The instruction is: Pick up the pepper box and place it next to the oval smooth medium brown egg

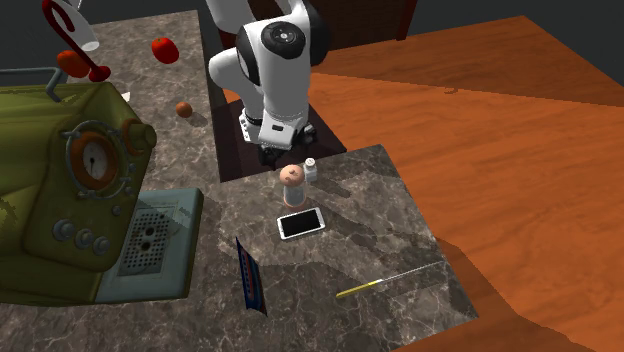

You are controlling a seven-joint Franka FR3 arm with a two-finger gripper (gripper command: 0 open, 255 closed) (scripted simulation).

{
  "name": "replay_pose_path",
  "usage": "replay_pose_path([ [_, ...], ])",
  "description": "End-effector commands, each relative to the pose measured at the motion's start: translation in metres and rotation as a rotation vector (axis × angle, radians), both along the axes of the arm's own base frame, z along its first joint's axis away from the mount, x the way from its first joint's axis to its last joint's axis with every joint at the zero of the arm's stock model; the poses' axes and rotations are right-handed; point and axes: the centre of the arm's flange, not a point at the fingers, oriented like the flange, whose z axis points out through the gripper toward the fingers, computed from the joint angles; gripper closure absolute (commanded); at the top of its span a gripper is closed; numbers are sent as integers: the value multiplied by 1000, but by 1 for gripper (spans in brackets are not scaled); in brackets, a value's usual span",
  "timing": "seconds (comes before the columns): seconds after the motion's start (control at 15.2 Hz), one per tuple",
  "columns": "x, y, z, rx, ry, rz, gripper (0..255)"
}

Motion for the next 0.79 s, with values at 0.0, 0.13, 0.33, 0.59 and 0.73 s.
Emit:
replay_pose_path([
  [0.0, 1, -4, -15, 3, 0, 4, 0],
  [0.13, 1, -4, -26, 3, 0, 4, 0],
  [0.33, 0, -5, -41, 3, 0, 4, 0],
  [0.59, 0, -5, -45, 3, 0, 4, 0],
  [0.73, 0, -5, -45, 3, 0, 4, 0],
])
